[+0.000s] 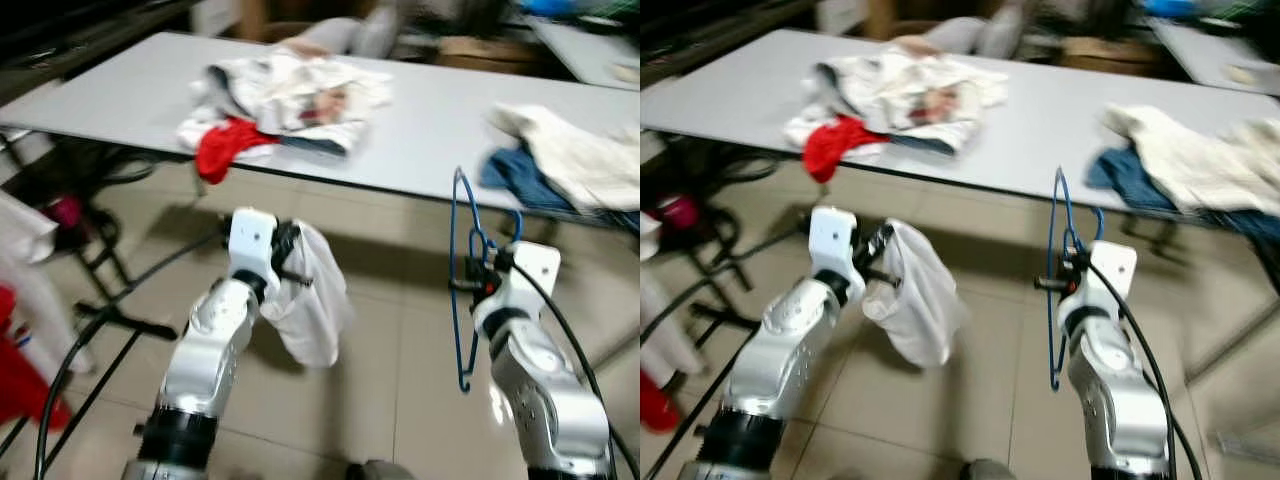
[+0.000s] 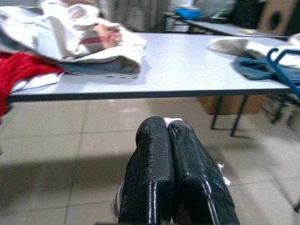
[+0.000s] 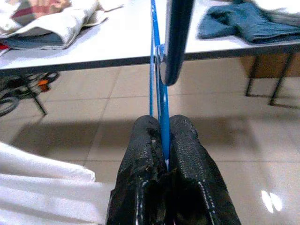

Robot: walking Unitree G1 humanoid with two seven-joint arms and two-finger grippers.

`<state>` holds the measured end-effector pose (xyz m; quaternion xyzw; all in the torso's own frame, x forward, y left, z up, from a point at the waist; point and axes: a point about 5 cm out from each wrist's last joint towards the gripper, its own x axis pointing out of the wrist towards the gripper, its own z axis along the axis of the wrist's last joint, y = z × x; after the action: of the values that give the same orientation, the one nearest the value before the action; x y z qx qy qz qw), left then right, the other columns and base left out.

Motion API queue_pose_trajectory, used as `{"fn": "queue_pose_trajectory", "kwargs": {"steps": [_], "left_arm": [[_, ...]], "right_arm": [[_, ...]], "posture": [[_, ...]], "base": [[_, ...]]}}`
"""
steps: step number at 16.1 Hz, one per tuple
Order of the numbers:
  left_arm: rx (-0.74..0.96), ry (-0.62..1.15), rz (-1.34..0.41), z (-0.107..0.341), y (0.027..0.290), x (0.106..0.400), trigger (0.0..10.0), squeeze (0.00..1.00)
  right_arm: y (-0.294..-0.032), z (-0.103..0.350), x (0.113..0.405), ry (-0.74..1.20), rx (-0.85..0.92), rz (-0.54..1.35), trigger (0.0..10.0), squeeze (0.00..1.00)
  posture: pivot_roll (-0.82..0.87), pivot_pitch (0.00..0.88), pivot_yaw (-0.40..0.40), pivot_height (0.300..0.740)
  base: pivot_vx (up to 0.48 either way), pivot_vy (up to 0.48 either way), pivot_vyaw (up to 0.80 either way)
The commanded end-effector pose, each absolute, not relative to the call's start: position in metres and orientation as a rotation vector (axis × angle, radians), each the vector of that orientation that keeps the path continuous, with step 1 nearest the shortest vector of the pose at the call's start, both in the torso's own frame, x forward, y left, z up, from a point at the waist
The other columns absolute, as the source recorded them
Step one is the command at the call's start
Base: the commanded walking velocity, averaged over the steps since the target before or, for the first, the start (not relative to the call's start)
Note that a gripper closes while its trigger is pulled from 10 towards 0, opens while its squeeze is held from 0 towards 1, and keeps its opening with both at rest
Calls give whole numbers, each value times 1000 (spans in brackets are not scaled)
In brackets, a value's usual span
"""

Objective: Hang hanger

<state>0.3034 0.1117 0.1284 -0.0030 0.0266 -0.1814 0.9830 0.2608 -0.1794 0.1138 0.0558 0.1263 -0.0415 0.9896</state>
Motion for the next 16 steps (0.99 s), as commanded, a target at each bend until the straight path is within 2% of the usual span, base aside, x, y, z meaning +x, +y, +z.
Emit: {"fn": "queue_pose_trajectory", "kwargs": {"steps": [1, 3, 7, 10, 14, 16], "left_arm": [[1, 45, -358, 130, 112, 306, 10000, 0], [9, 55, -378, 128, 111, 301, 10000, 0], [-1, 47, -353, 131, 116, 302, 10000, 0], [-1, 66, -330, 126, 121, 299, 10000, 0], [-23, 69, -309, 132, 123, 304, 10000, 0], [-9, 56, -315, 132, 124, 302, 10000, 0]], "right_arm": [[-181, 115, 261, 251, 102, -84, 10000, 0], [-184, 115, 259, 253, 99, -88, 10000, 0], [-175, 117, 263, 248, 78, -34, 10000, 0], [-179, 113, 261, 260, 74, -55, 10000, 0], [-181, 119, 268, 245, 69, -57, 10000, 0], [-180, 119, 267, 238, 56, -47, 10000, 0]], "posture": [[-51, 52, -16, 740], [-50, 59, -20, 740], [-45, 62, -27, 740], [-44, 35, -42, 740], [-47, 37, -38, 740], [-44, 20, -41, 740]], "base": [[0, 412, -756], [0, 426, -750], [0, 430, -750], [0, 399, -750], [0, 0, -606], [0, 0, 0]]}}
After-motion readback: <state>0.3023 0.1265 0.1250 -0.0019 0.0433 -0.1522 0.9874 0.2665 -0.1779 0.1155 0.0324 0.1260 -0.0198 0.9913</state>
